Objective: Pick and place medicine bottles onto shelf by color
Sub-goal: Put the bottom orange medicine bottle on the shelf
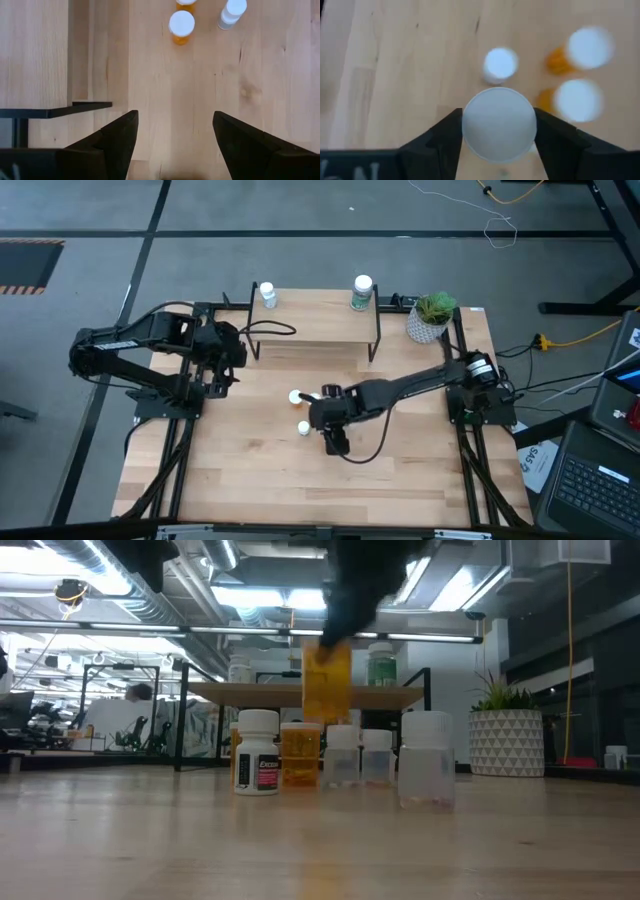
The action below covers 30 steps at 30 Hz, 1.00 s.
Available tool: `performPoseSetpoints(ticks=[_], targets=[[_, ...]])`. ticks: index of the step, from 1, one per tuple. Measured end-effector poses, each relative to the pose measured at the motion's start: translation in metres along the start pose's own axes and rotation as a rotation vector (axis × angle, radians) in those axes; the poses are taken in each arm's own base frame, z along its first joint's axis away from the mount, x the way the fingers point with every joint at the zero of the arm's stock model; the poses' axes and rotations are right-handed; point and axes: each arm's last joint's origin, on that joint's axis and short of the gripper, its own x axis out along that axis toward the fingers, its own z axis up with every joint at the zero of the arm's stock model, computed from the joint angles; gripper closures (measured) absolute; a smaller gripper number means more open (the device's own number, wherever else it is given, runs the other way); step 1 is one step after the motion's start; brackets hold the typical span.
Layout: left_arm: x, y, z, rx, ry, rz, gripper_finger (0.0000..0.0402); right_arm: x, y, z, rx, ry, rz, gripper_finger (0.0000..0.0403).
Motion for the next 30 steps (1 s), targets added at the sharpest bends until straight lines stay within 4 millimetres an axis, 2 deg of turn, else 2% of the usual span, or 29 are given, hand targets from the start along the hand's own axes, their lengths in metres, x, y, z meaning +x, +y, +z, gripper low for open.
performPoseSetpoints(ticks=[7, 11, 14, 18, 23, 27, 30], targets=[[0.000, 0.000, 0.000, 0.001, 0.000, 0.000, 0.0148, -0.075, -0.041, 0.028, -0.088, 0.038, -0.335, 0.0192], [0.000, 0.000, 0.000, 0.000, 0.000, 0.000, 0.0148, -0.109, -0.080, 0.034, -0.035, 0.043, -0.501, 0.0192], [0.000, 0.000, 0.000, 0.000, 0.000, 0.000, 0.0148, -0.125, -0.116, 0.034, 0.036, 0.037, -0.562, 0.0191], [0.000, 0.000, 0.000, 0.000, -0.001, 0.000, 0.0148, -0.133, -0.171, 0.027, 0.194, 0.017, -0.579, 0.0191], [0.000, 0.000, 0.001, -0.001, -0.011, 0.001, 0.0148, -0.133, -0.239, 0.009, 0.351, -0.054, -0.513, 0.0190], [0.000, 0.000, 0.001, -0.001, -0.012, 0.001, 0.0148, -0.127, -0.271, 0.000, 0.393, -0.176, -0.329, 0.0190], [0.000, 0.000, 0.001, -0.001, -0.012, 0.001, 0.0148, -0.121, -0.285, -0.007, 0.400, -0.200, -0.289, 0.0190]])
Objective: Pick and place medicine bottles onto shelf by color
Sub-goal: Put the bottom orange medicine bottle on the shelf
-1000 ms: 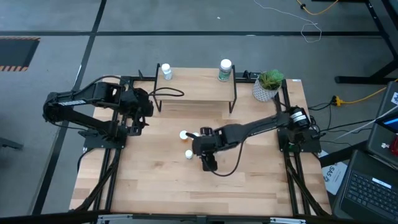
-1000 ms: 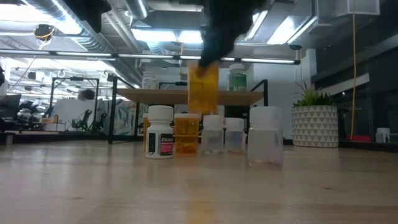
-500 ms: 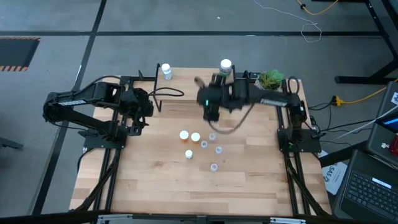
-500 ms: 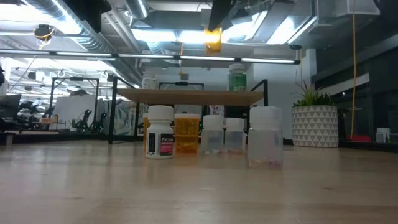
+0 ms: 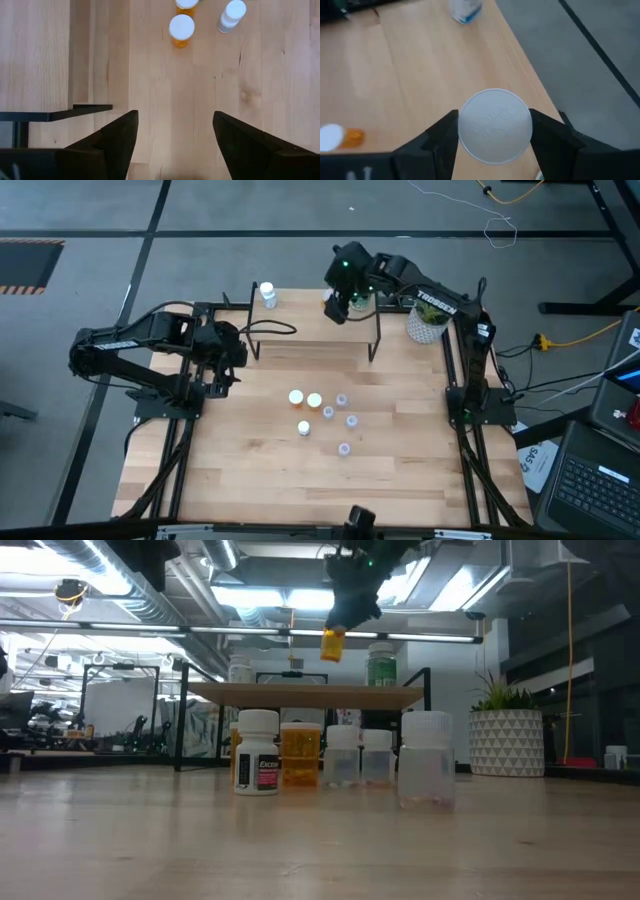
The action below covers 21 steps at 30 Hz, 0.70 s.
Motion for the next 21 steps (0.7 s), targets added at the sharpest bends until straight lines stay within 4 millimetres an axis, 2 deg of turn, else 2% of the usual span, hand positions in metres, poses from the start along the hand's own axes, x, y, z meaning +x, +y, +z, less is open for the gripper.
performPoseSetpoints(ticks=[8, 16, 21], targets=[[0.000, 0.000, 0.000, 0.001, -0.001, 0.000, 0.0148, 0.025, -0.018, -0.019, -0.006, 0.062, -0.023, 0.0190], [0.000, 0.000, 0.002, 0.025, -0.016, 0.002, 0.0148, 0.024, -0.021, -0.020, -0.024, 0.069, -0.024, 0.0190], [0.000, 0.000, 0.002, 0.026, -0.016, 0.001, 0.0148, 0.029, -0.018, -0.023, -0.087, 0.089, 0.061, 0.0190]])
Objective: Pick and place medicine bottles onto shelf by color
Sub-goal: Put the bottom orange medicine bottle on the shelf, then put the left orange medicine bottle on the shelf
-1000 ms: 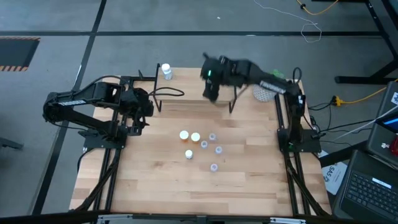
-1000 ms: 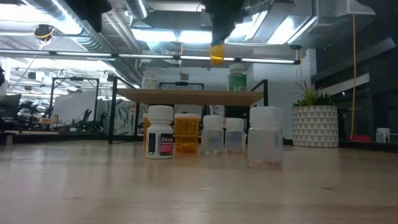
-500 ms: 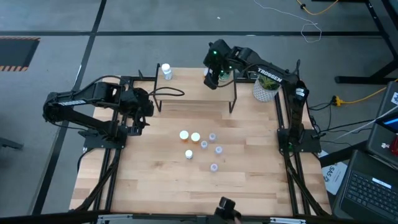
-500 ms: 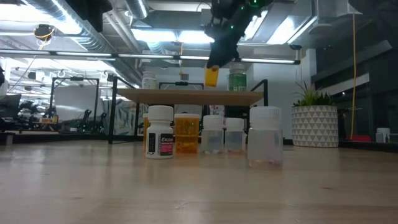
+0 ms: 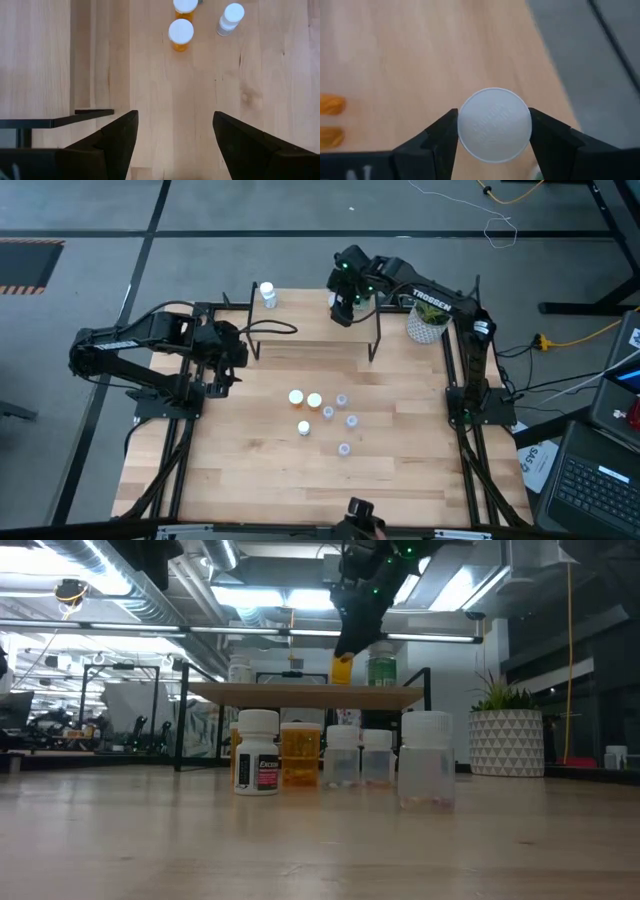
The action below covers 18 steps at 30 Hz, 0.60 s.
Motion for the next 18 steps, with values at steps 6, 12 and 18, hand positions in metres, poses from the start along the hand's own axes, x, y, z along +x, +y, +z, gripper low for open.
performPoseSetpoints(ticks=[6, 12, 18], targets=[[0.0001, 0.0000, 0.0001, 0.000, 0.001, 0.000, 0.0148, 0.0066, -0.0016, -0.0002, -0.001, 0.011, -0.023, 0.0189], [0.0001, 0.0000, 0.0001, -0.001, 0.001, 0.000, 0.0148, 0.0074, -0.0018, -0.0004, -0.008, 0.015, -0.024, 0.0157], [0.0001, 0.0000, 0.0001, -0.001, 0.001, 0.000, 0.0148, 0.0074, -0.0018, 0.0004, -0.010, 0.007, -0.026, 0.0132]])
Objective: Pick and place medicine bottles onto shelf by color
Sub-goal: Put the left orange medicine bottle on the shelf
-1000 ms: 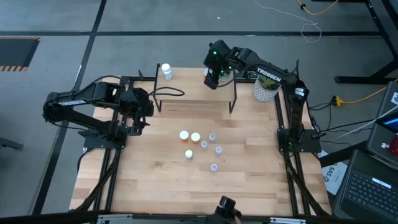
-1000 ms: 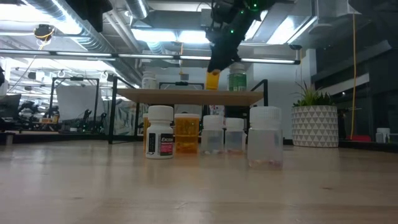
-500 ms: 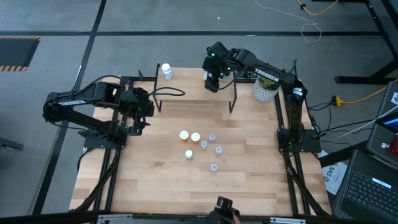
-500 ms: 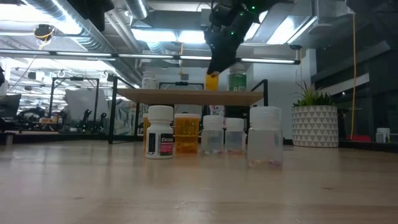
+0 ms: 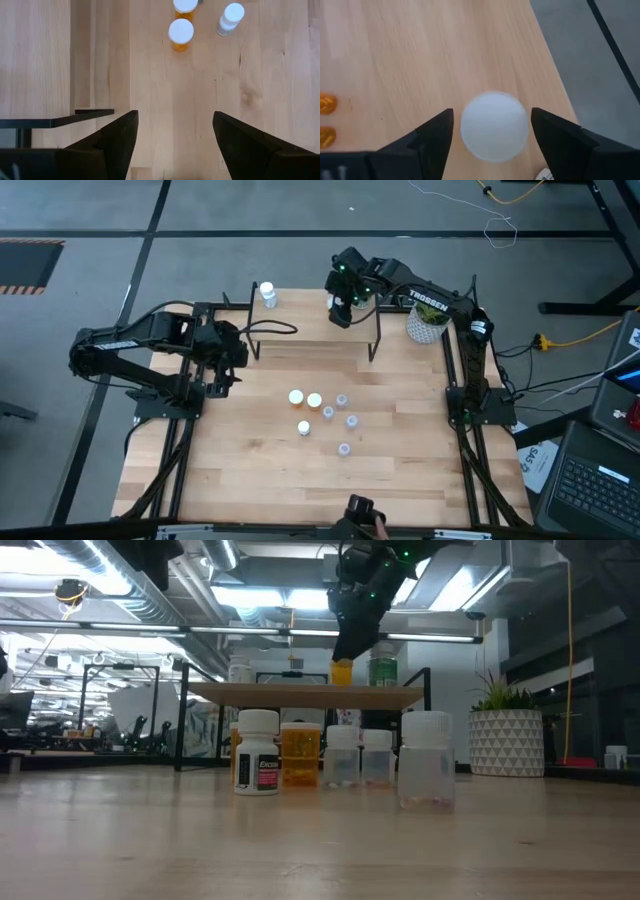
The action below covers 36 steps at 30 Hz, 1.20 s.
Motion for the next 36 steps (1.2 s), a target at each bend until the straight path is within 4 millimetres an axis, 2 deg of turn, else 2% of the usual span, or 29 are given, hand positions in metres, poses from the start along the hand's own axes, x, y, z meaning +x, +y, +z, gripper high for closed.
performPoseSetpoints(ticks=[4, 8, 11, 14, 17, 22, 25, 30, 36], targets=[[0.000, 0.000, 0.000, 0.000, 0.000, 0.000, 0.0148, -0.008, -0.001, 0.007, -0.003, -0.040, -0.012, 0.0130], [0.000, 0.000, 0.002, -0.002, -0.020, 0.002, 0.0148, -0.038, -0.002, 0.024, 0.025, -0.117, -0.020, 0.0129], [0.003, 0.000, 0.008, -0.011, -0.049, 0.002, 0.0148, -0.067, 0.010, 0.032, 0.053, -0.139, 0.058, 0.0129], [0.011, 0.000, 0.019, -0.047, -0.093, 0.001, 0.0148, -0.094, 0.031, 0.030, 0.053, -0.076, 0.180, 0.0128], [0.030, -0.001, 0.025, -0.048, -0.111, 0.002, 0.0148, -0.109, 0.052, 0.015, 0.034, 0.031, 0.270, 0.0128], [0.076, -0.005, 0.028, 0.038, -0.140, 0.000, 0.0148, -0.125, 0.081, -0.009, 0.034, 0.216, 0.319, 0.0128], [0.094, -0.008, 0.031, 0.065, -0.198, -0.039, 0.0148, -0.129, 0.098, -0.017, 0.023, 0.244, 0.342, 0.0128], [0.120, -0.011, 0.029, 0.072, -0.160, -0.065, 0.0148, -0.140, 0.120, -0.036, -0.034, 0.279, 0.371, 0.0128], [0.159, -0.015, 0.030, 0.070, -0.120, -0.070, 0.0148, -0.146, 0.134, -0.070, -0.007, 0.278, 0.283, 0.0128]])
